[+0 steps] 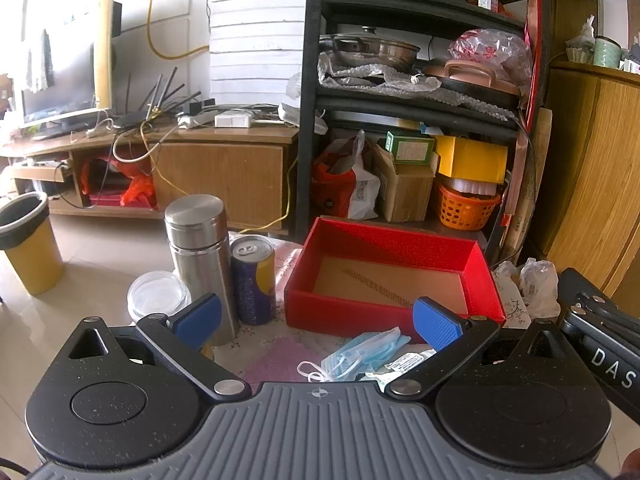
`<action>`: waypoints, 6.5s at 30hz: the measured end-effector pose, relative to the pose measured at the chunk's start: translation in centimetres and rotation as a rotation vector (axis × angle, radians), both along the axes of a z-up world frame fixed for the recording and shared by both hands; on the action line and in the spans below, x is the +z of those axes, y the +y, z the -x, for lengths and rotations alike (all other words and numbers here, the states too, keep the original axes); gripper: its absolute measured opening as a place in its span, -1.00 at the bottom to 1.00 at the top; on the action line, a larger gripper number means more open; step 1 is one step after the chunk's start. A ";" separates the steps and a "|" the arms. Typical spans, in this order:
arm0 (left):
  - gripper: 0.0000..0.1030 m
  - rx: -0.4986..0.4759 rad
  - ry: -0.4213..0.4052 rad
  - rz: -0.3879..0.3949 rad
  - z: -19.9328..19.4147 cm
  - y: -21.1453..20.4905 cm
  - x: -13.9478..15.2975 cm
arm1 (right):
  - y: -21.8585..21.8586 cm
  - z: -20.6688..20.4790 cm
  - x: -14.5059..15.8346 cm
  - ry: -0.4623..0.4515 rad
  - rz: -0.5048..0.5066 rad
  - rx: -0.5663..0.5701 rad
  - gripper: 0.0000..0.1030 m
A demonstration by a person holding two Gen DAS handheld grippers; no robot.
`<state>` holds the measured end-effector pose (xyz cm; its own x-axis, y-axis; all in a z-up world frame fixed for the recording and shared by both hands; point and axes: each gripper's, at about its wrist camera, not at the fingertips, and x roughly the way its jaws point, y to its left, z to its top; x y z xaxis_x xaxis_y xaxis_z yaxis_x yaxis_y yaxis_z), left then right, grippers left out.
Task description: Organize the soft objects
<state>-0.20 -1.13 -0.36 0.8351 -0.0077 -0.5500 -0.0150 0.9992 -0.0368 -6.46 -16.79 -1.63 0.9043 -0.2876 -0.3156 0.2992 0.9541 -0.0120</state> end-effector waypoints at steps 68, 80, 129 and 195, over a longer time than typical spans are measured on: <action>0.89 -0.047 0.076 -0.006 1.1 7.1 -1.8 | 0.6 -0.6 -1.3 0.116 -0.063 0.126 0.53; 0.81 -0.015 0.391 0.075 0.4 12.2 -9.1 | 0.9 -1.0 -3.8 0.258 -0.041 0.186 0.53; 0.11 0.183 0.321 0.439 0.6 17.2 -7.2 | 9.1 -7.8 -12.3 0.790 -0.687 0.320 0.45; 0.14 -0.031 0.023 0.341 -1.8 6.8 2.3 | -2.1 -3.0 -0.2 0.296 -0.879 0.447 -0.05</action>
